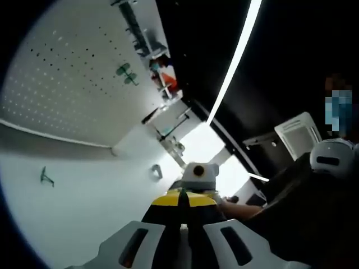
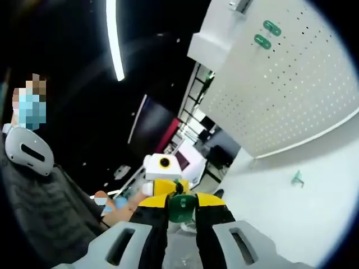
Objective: Insert the hook assembly into the mounting plate slot until the hook locks in place.
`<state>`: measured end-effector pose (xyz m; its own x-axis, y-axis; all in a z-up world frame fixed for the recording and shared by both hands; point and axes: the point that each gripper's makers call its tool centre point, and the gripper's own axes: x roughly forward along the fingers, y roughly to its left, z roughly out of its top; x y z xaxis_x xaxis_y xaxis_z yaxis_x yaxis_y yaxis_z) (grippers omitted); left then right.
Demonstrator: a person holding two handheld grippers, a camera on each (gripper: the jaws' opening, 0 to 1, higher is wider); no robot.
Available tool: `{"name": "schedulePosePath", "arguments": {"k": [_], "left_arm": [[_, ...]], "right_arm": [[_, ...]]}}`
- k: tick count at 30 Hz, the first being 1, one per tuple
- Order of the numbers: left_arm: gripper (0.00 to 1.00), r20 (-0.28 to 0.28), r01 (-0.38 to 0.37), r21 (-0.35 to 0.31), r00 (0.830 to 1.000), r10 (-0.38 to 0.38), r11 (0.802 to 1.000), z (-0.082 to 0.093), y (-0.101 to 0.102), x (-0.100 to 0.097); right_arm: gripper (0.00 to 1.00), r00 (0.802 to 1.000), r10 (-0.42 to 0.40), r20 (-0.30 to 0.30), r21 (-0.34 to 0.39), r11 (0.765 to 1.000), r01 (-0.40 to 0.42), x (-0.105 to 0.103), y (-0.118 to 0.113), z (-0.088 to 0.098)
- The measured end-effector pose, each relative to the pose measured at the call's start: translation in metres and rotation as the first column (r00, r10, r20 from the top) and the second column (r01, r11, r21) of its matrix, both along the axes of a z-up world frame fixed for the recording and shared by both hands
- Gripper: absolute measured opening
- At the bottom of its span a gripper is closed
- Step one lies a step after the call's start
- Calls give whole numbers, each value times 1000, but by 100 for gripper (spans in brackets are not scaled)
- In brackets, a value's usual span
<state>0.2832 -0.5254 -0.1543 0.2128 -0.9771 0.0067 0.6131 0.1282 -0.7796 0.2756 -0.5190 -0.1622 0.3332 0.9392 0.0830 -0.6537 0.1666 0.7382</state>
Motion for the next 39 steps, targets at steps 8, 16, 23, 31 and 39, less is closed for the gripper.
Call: {"name": "schedulePosePath", "arguments": {"k": [8, 16, 23, 31, 39], "left_arm": [[1, 33, -88, 58, 996, 86, 994, -4, 2, 13], [1, 123, -267, 199, 961, 247, 943, -13, 21, 39], [1, 241, -391, 318, 914, 325, 864, -19, 20, 49], [1, 335, -439, 378, 886, 321, 815, -19, 9, 47], [1, 348, -465, 389, 873, 341, 795, -21, 15, 50]], "right_arm": [[18, 998, -49, 46, -82, 995, 53, 11, -7, -6], [21, 983, -177, 43, -167, 969, 181, 30, -25, -19], [23, 973, -232, 5, -242, 943, 227, 37, -5, -24], [11, 954, -301, 15, -370, 884, 285, 45, 4, -43], [6, 941, -337, -35, -354, 885, 303, 49, 4, -44]]}}
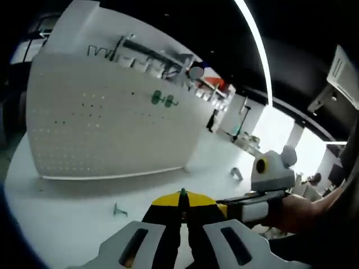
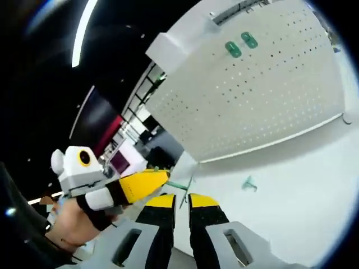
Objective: Insert the hook assembly into the mounting plate slot until the hook locks in place.
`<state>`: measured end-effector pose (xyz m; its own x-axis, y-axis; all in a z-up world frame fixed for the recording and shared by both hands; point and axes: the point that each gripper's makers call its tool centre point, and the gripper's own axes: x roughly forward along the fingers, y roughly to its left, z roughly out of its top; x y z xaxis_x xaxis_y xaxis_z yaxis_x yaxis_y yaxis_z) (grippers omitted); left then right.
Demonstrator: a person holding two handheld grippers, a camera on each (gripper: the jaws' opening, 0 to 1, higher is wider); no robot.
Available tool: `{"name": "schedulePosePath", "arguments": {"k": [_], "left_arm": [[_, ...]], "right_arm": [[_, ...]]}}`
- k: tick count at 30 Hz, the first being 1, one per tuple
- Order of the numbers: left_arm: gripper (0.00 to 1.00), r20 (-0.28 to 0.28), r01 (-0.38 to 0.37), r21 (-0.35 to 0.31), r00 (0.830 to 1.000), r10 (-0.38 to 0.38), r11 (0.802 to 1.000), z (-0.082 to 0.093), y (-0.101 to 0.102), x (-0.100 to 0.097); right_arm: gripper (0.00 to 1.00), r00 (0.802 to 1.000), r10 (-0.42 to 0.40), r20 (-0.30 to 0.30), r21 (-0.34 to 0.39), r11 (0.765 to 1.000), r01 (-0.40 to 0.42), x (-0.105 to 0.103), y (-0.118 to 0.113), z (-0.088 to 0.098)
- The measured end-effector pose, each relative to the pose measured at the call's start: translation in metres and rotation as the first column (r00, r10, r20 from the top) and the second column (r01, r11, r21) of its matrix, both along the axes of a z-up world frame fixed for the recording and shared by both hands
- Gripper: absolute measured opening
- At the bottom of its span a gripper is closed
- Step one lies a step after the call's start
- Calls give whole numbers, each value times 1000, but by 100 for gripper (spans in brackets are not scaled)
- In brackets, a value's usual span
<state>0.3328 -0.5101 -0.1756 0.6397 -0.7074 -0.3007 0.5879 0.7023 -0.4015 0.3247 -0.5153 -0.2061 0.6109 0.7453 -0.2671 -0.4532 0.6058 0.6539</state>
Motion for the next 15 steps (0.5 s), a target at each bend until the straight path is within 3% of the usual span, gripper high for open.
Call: {"name": "schedulePosePath", "arguments": {"k": [10, 15], "left_arm": [[3, -3, 28, 15, 1000, -28, 999, -5, -3, -4], [4, -15, 52, 19, 999, -52, 998, -8, -3, -6]], "right_arm": [[0, 999, -23, -22, -22, 1000, 23, 2, -5, -6], [0, 1000, -19, 5, -63, 998, 19, 3, -9, -6]]}}
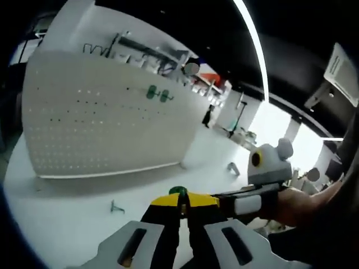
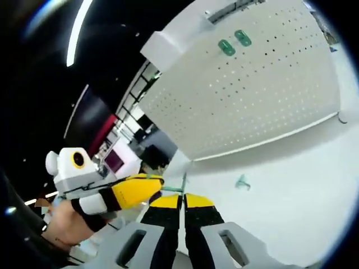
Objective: Insert the hook assembly into the mounting plate slot until the hook locks in place.
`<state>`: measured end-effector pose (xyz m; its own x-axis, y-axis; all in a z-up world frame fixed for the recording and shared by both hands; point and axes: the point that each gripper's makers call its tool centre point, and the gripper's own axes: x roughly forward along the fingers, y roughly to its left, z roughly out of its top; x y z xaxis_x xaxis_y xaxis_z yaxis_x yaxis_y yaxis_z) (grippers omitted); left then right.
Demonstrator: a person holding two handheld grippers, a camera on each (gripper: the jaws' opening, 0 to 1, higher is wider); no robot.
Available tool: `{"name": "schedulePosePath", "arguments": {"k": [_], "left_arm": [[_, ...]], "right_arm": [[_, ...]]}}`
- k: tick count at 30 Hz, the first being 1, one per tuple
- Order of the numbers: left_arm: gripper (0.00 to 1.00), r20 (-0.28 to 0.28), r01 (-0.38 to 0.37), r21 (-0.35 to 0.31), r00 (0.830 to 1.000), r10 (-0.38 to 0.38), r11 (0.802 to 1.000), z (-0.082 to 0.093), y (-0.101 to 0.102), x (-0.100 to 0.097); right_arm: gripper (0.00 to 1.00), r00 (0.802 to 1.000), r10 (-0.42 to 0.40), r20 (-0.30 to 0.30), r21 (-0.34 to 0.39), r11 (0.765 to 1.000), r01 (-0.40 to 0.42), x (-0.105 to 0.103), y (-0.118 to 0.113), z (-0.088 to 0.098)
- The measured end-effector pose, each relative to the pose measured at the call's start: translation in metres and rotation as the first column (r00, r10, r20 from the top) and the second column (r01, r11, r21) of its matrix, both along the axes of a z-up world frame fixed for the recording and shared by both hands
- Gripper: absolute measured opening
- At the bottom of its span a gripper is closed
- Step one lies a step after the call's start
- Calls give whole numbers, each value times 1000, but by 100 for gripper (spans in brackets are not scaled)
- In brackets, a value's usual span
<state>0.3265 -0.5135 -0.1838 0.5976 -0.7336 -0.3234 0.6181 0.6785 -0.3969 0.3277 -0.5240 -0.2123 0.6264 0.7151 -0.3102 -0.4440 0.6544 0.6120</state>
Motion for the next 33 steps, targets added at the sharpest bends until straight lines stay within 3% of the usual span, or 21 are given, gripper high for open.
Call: {"name": "schedulePosePath", "arguments": {"k": [4, 9, 18, 24, 33], "left_arm": [[6, 1, 2, 23, 1000, -2, 1000, -3, 0, -1], [25, -28, -23, 3, 999, 23, 1000, -4, -1, 0], [20, -29, -30, -17, 999, 29, 999, 0, -1, 3], [16, -59, -39, -123, 998, 32, 992, 10, -1, 3], [9, -96, -64, -185, 994, 47, 981, 11, 3, 6]], "right_arm": [[0, 999, -14, 36, -47, 999, 15, 4, -5, 1], [0, 989, 10, 149, -186, 982, 18, 9, -9, 7], [0, 962, 84, 260, -308, 951, 0, 9, -3, 18], [0, 953, 95, 289, -300, 954, -4, 8, 0, 22], [0, 917, 135, 377, -356, 935, 9, 3, 5, 35]]}}
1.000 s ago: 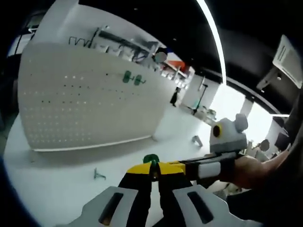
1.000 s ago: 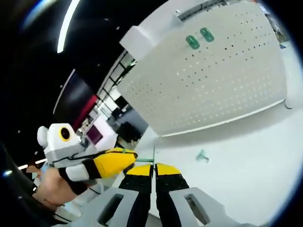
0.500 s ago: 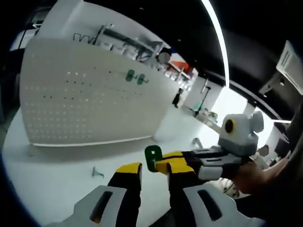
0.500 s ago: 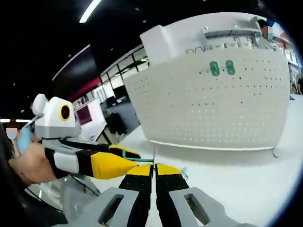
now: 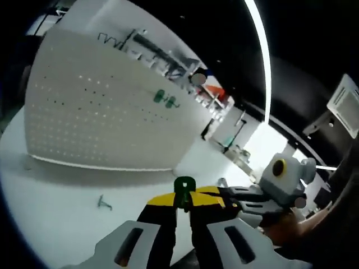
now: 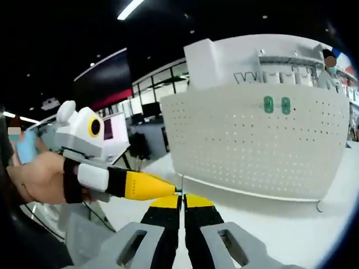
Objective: Insert the hook assembly into the mounting plate slot until the hook locks in place.
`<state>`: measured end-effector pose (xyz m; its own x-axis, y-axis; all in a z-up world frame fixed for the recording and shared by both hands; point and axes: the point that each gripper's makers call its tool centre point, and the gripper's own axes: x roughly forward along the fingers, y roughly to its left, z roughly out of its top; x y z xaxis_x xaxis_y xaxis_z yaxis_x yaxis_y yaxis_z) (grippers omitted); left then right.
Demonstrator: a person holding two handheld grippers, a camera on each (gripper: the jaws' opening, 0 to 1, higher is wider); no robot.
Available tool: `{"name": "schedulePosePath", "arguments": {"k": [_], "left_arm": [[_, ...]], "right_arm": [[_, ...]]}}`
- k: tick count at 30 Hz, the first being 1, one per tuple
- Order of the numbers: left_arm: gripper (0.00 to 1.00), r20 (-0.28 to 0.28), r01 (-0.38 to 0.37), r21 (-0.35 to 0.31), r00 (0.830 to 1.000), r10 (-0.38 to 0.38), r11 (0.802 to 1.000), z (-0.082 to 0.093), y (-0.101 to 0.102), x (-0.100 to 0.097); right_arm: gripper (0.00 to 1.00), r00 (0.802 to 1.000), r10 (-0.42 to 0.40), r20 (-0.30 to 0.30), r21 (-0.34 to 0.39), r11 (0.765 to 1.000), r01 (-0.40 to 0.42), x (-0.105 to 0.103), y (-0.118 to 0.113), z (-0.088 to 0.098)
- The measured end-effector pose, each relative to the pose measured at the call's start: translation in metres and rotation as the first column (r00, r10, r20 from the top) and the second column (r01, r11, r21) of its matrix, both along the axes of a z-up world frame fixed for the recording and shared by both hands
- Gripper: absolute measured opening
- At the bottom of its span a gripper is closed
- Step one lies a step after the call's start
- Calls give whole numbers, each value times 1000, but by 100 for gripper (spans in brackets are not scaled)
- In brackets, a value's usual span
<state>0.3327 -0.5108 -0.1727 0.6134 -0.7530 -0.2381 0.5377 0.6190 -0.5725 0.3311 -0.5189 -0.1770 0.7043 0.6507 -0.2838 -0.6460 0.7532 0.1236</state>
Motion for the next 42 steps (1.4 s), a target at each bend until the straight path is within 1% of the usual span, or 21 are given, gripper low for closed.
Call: {"name": "schedulePosePath", "arguments": {"k": [1, 2, 3, 4, 5, 6, 8, 10, 14, 17, 22, 27, 30, 34, 35, 38, 40, 41, 42], "left_arm": [[8, 0, 0, 1, 1000, 0, 1000, 0, 0, 0], [7, 19, 12, -5, 1000, -12, 1000, 3, -2, 0], [5, -1, 8, -14, 1000, -8, 1000, 2, -2, -1], [4, -3, 12, -29, 1000, -12, 1000, 5, -4, -2], [4, -4, 5, -34, 1000, -5, 999, 6, -4, -1], [4, 2, 14, -34, 1000, -14, 999, 7, -4, -1], [4, -4, 17, -51, 1000, -17, 999, 9, -5, -1], [4, -10, 23, -57, 1000, -23, 998, 10, -6, -2], [3, -9, 29, -69, 1000, -29, 997, 14, -5, -2], [2, -13, 24, -79, 1000, -26, 997, 16, -3, -1], [2, -22, 20, -85, 1000, -22, 996, 16, 0, 0], [2, -26, 3, -91, 1000, -6, 996, 15, 3, 1], [2, -17, -26, -92, 1000, 25, 995, 18, 12, 7], [2, 9, -62, -59, 998, 63, 996, 21, 23, 15], [2, 32, -79, -23, 996, 79, 997, 22, 30, 20], [2, 76, -110, 40, 991, 107, 993, 26, 43, 30], [2, 120, -145, 95, 984, 133, 985, 30, 55, 39], [2, 148, -168, 114, 977, 151, 979, 34, 61, 45], [2, 163, -180, 123, 974, 159, 976, 36, 65, 48]], "right_arm": [[0, 1000, 0, 14, 3, 1000, 0, 1, 1, 3], [0, 1000, 5, 26, -27, 1000, -4, 0, 2, 1], [0, 997, 28, 68, -67, 997, -24, 1, 3, 2], [0, 998, 30, 59, -56, 998, -26, -1, 6, 2], [0, 998, 20, 63, -49, 999, -17, -1, 4, 4], [0, 998, 22, 66, -43, 999, -19, -1, 4, 5], [0, 998, 11, 60, -11, 1000, -11, 0, 1, 6], [0, 997, 11, 76, -25, 1000, -9, 0, 1, 7], [0, 997, 20, 78, -4, 1000, -19, 0, 1, 10], [0, 995, 28, 91, -5, 1000, -27, 0, 3, 13], [0, 995, 42, 90, -8, 999, -42, 1, 4, 14], [0, 994, 52, 94, -13, 999, -51, 1, 5, 15], [3, 995, 47, 88, -6, 999, -47, 2, 4, 14], [4, 996, 38, 80, 11, 999, -39, 1, 2, 15], [4, 996, 34, 84, 5, 999, -35, 2, 1, 15], [4, 996, 13, 85, 14, 1000, -14, 4, -7, 15], [4, 997, 2, 83, 12, 1000, -3, 5, -11, 13], [4, 997, -4, 83, 14, 1000, 3, 6, -13, 13], [4, 997, -12, 80, 17, 1000, 11, 6, -15, 11]]}}
